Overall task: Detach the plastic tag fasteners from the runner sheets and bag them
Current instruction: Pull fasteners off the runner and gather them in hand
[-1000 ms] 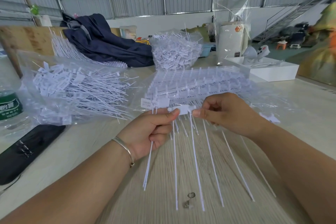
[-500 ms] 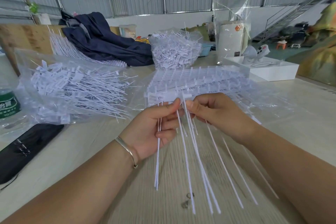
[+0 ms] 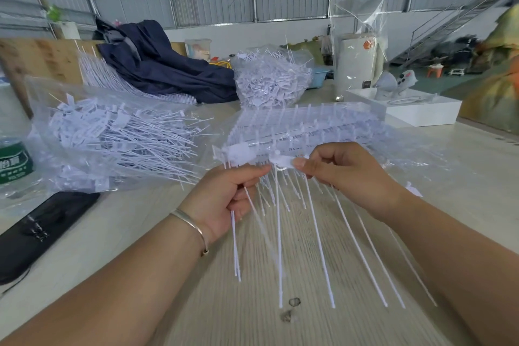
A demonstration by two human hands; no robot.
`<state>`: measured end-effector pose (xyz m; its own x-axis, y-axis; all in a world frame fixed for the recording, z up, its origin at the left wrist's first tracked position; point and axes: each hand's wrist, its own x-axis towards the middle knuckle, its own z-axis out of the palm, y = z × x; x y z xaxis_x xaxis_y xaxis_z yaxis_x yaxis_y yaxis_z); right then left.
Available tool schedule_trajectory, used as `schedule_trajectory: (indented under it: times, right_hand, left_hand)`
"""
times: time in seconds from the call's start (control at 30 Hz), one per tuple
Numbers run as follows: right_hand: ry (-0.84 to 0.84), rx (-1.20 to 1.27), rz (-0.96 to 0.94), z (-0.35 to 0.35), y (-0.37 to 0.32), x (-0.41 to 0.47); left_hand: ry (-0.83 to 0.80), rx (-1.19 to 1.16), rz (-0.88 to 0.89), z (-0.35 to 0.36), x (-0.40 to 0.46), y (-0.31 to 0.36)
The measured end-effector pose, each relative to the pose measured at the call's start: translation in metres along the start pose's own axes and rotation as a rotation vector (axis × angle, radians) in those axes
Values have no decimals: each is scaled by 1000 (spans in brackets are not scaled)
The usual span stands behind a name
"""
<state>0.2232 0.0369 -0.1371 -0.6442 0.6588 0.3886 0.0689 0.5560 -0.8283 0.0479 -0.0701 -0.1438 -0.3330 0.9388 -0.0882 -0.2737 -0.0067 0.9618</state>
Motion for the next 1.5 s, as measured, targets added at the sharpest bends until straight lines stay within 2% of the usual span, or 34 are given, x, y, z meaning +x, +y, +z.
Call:
schedule_trajectory:
  times: [0.17,0.4,0.6,0.8,0.97,1.23,1.37,1.5]
  right_hand:
    - [-18,-49,-4,1,-1,-1]
    - [-152,-165,-17,5,5,0]
    - [-83,-235,-18,3,9,3]
    - [-70,-205,-41,1,8,1]
    - [-61,-126,-14,-5,6,3]
    - [-154,-75,-26,-8,8,5]
    - [-297,32,-67,0,-4,0]
    - [-269,-7,-76,5,-8,-1]
  left_hand:
    - [60,-48,-56,1,1,-2]
    - [-35,62,-135,6,-3,-3]
    - [-64,57,-148,5,-3,-2]
    - [-59,135,-86,4,-4,-4]
    - [-66,1,-98,2,-2,-1]
    - [-103,-120,-115,3,-5,0]
    - [-238,-81,-126,12,-11,-4]
    - [-224,-61,-89,13,-9,-5]
